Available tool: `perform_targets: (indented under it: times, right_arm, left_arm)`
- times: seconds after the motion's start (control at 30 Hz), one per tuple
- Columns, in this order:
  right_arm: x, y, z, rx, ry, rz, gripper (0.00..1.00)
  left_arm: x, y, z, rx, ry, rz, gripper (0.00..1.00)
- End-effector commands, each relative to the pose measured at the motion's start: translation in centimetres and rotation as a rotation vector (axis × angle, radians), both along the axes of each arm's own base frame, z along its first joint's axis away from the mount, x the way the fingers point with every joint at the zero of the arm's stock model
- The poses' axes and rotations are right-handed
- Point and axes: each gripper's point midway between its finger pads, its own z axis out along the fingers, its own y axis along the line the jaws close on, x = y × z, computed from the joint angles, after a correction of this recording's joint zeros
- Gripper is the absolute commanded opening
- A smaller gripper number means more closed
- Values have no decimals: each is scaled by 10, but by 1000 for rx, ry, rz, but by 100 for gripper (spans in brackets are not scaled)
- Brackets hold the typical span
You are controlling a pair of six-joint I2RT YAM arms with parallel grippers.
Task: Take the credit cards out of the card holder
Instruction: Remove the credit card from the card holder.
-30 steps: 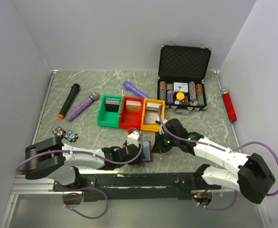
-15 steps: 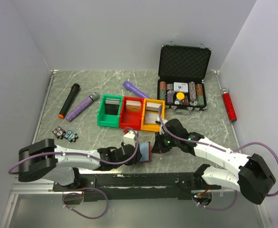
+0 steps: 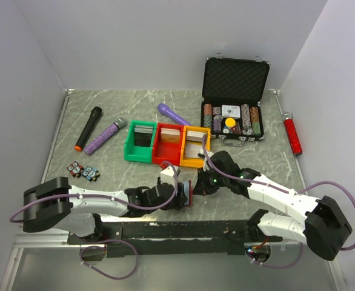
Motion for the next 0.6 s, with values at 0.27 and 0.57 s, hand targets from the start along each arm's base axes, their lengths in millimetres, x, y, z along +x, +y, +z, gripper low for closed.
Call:
perform_targets:
  times: [0.27, 0.57]
  right_arm:
    - [7, 12, 26, 42, -49, 28, 0]
    - [7, 10, 29, 37, -56, 28, 0]
  left_arm:
    - [3, -15, 1, -9, -3, -17, 56]
    - [8, -5, -8, 34, -2, 33, 38]
